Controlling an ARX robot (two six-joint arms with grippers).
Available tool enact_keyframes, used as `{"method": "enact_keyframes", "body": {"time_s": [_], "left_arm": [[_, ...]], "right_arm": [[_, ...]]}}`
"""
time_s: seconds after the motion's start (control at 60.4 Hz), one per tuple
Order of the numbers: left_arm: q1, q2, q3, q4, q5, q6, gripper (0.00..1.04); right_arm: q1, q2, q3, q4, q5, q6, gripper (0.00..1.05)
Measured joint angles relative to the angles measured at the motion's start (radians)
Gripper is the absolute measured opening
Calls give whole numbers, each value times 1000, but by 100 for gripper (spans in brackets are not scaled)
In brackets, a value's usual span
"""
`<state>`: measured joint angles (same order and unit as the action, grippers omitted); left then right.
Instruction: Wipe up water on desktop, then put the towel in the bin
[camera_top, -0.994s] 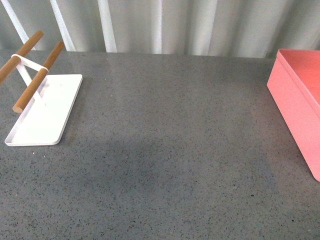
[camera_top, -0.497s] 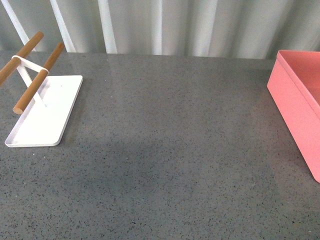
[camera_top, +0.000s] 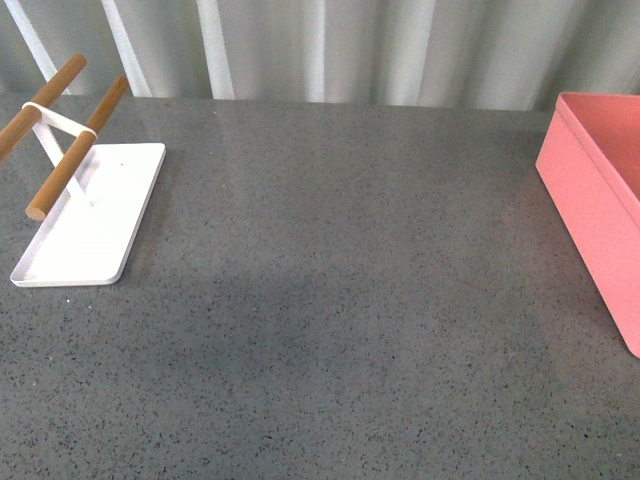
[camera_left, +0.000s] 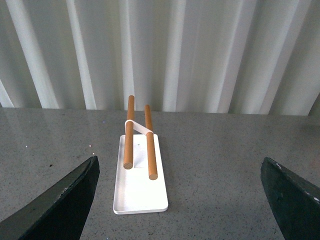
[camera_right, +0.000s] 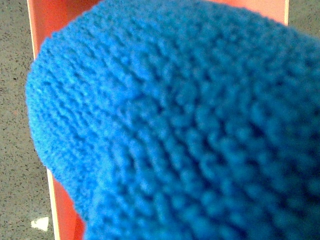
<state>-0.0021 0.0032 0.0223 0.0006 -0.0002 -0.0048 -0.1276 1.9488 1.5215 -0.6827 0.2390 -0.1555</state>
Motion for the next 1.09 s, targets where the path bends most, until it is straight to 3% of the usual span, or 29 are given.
{"method": "enact_keyframes", "body": {"time_s": [0.282,0.431,0.597,0.812,1.094], "left_arm": [[0,0,0,0,0,0,98],[0,0,0,0,0,0,98],[0,0,0,0,0,0,98],[0,0,0,0,0,0,98],[0,0,0,0,0,0,98]], "right_arm": [[0,6,-2,21,-18,-8,8],[0,6,-2,21,-21,-8,31],[-1,6,-2,21,-21,-8,69],[-1,6,-2,21,-21,-8,99],[-1,6,-2,21,-21,-7,98]]}}
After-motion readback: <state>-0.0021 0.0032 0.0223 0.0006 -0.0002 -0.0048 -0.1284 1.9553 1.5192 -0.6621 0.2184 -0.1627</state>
